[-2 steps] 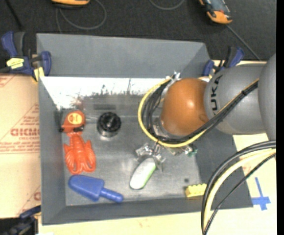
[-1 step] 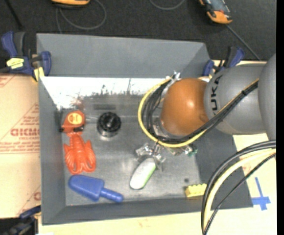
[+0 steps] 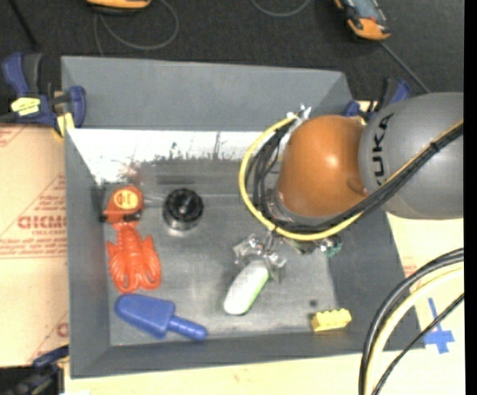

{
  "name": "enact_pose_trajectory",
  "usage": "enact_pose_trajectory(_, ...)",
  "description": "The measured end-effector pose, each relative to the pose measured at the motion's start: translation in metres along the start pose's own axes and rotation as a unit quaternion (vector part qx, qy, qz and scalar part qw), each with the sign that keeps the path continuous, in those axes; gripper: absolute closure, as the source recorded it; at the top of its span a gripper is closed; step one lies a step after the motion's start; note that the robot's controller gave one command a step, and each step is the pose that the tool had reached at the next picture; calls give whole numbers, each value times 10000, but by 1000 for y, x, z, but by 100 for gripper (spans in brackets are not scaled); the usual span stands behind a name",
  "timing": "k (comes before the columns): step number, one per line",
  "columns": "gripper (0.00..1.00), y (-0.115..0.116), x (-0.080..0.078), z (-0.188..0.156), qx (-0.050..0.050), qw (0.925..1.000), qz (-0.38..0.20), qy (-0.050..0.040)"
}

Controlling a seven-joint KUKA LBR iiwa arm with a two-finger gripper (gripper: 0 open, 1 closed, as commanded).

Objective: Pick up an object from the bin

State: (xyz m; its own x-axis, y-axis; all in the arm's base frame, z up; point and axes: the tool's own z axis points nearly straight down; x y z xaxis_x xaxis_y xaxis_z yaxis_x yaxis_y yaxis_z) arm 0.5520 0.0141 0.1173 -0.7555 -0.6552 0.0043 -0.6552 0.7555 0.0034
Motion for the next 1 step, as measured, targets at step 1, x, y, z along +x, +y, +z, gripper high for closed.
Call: enact_pose_trajectory(1, 100, -9, -18, -31, 46, 10000, -55, -55)
